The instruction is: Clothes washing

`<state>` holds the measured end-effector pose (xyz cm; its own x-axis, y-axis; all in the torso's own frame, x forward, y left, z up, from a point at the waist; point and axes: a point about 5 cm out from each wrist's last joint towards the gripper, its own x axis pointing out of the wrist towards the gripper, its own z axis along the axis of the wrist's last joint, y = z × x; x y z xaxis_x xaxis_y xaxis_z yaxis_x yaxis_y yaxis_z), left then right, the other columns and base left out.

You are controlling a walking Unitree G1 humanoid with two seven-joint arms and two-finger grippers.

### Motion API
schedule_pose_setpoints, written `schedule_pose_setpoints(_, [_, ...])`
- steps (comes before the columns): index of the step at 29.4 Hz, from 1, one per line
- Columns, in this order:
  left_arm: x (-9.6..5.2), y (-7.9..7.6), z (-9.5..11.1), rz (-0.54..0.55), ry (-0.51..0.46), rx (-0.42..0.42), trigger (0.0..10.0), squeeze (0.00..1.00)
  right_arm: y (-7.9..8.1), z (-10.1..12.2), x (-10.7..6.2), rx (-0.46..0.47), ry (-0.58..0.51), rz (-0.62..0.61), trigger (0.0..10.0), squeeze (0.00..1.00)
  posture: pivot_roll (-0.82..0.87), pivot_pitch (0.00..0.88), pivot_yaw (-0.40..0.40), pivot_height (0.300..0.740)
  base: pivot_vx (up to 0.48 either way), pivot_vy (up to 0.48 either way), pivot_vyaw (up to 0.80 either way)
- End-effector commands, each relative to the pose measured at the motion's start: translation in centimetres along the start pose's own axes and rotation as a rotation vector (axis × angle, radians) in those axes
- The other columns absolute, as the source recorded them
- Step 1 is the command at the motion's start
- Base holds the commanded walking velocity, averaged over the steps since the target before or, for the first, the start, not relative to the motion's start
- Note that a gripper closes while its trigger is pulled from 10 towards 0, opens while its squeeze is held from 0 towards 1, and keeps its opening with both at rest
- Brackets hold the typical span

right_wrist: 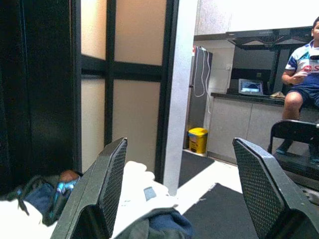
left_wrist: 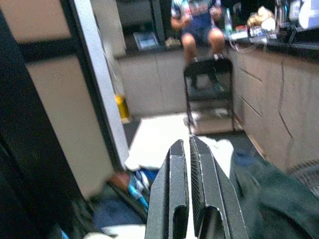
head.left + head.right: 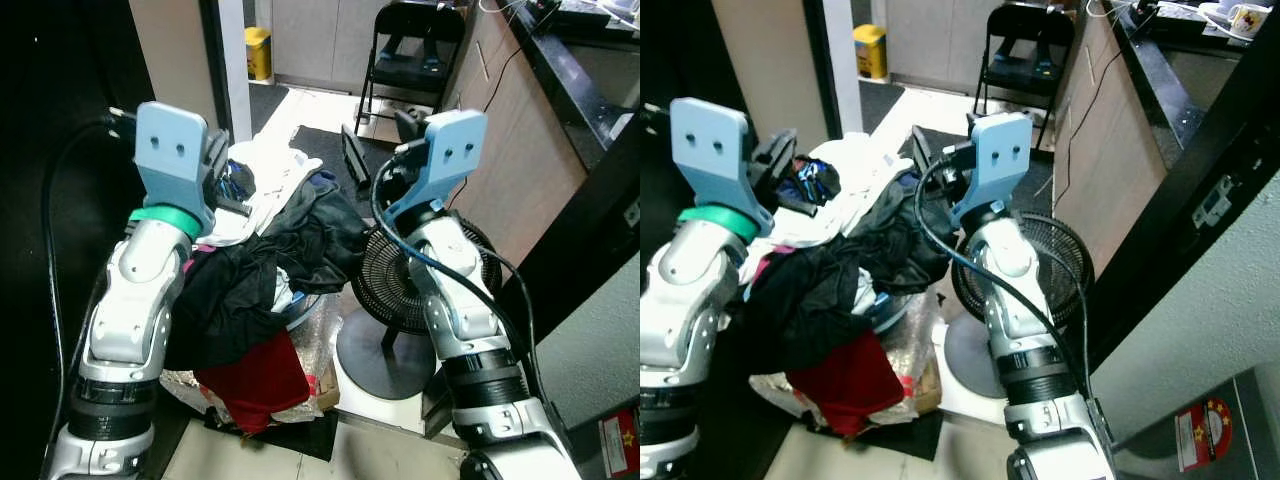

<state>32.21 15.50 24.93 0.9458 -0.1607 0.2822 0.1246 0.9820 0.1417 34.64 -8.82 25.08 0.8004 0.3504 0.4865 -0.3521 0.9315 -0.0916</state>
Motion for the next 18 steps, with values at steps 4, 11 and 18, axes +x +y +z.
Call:
schedule_pose_setpoints(4, [-0.1, 0.6, -2.6, 0.029, 0.126, -0.072, 10.0, 0.00, 0.1, -2.5, -0.9, -0.008, 0.109, 0.028, 10.0, 0.00, 0.04, 0.018, 0.021, 0.740, 0.000, 0.000, 0.00])
schedule_pose_setpoints(11, [0.1, 1.9, -5.4, -0.016, 0.299, 0.119, 10.0, 0.00, -0.3, -3.0, 0.4, 0.184, 0.156, -0.022, 10.0, 0.00, 0.06, 0.048, 0.010, 0.740, 0.000, 0.000, 0.00])
schedule_pose_setpoints(18, [0.9, 3.5, -4.8, 0.042, 0.309, 0.114, 10.0, 0.00, 2.1, -3.3, 1.0, 0.236, 0.189, 0.158, 10.0, 0.00, 0.09, 0.081, 0.009, 0.740, 0.000, 0.000, 0.00])
